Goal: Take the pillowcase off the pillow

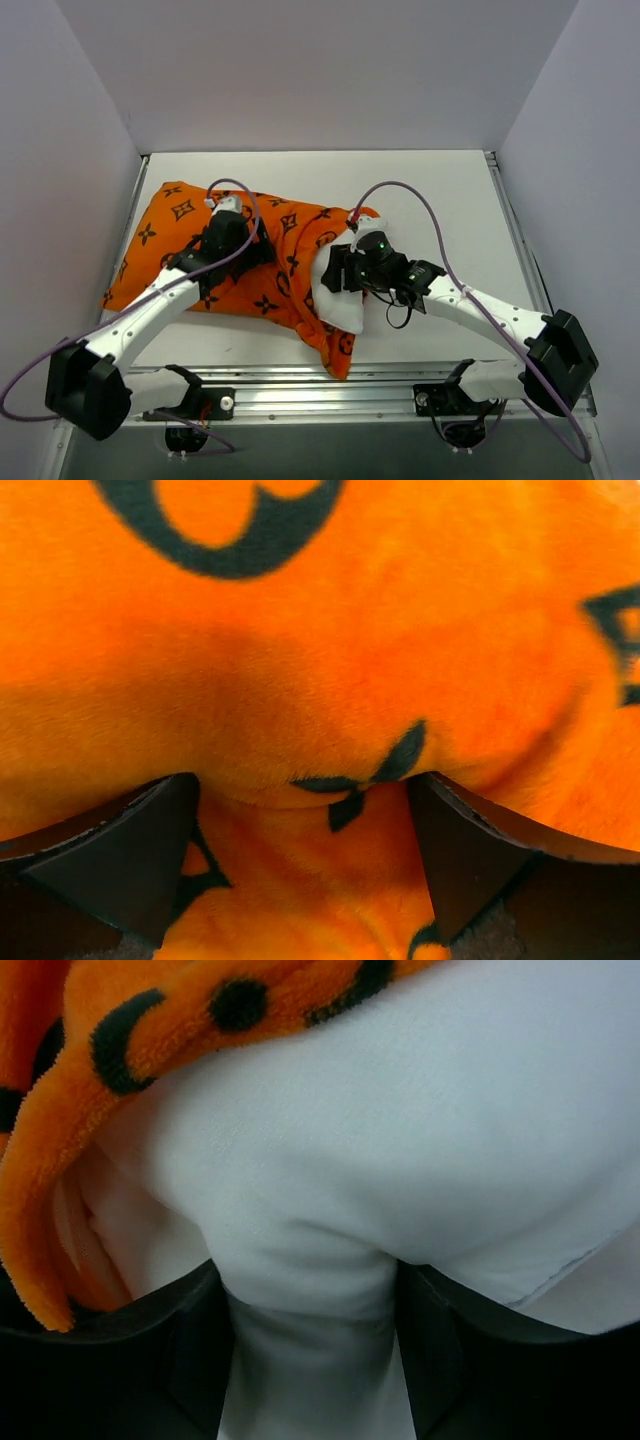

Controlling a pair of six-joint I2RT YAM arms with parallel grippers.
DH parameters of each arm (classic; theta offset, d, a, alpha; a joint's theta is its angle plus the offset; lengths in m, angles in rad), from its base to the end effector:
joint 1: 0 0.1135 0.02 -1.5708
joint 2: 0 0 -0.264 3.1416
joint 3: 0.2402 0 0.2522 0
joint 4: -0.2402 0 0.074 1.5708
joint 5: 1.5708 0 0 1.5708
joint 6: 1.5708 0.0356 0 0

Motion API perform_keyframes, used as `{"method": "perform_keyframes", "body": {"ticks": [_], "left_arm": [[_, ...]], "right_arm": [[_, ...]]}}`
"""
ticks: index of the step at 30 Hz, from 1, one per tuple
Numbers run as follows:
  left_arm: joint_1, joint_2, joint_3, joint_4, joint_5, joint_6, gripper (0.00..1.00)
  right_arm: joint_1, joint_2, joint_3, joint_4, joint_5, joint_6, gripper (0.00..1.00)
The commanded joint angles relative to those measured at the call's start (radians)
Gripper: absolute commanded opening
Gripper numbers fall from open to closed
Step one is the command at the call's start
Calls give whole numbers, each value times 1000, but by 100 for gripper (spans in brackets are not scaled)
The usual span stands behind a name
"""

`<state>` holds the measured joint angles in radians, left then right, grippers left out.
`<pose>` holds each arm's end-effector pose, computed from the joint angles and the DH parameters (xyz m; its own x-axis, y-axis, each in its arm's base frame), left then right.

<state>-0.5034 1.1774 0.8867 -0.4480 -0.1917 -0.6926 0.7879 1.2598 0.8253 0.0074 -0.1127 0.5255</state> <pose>0.2233 -0.1153 0.2712 -0.6775 -0.3425 -0.6509 -0.1071 0.9215 -0.3734 0.1990 0.2057 0.2708 -0.6423 0.0612 -0.7640 -0.5252 0.6908 0.4969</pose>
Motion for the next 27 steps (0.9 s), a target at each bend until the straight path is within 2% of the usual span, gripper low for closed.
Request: {"method": "perform_keyframes", "body": {"ticks": [1,2,5,9,13,17,19,21,27], "left_arm": [[20,190,139,273,103,79,93],[23,218,165,301,127,105,93],[25,270,234,380,192,145,93],[22,206,212,400,276,200,94],[9,52,94,342,340,237,96],[-52,-126,-15,202,293,258,95],[-110,-165,-48,154,258,265,92],[-165,-170,-67,120,226,263,91],[-224,-113,-98,158,248,234,87]], "right_arm": [[20,59,-35,63,56,21,50],[22,82,-35,74,61,24,32],[27,124,-5,111,77,28,0],[25,141,60,126,110,11,0],[10,150,132,117,150,-15,0],[-12,158,184,88,140,-45,0],[-21,159,210,72,131,-64,0],[-24,161,222,56,123,-76,0],[-26,164,245,49,123,-76,0]]}}
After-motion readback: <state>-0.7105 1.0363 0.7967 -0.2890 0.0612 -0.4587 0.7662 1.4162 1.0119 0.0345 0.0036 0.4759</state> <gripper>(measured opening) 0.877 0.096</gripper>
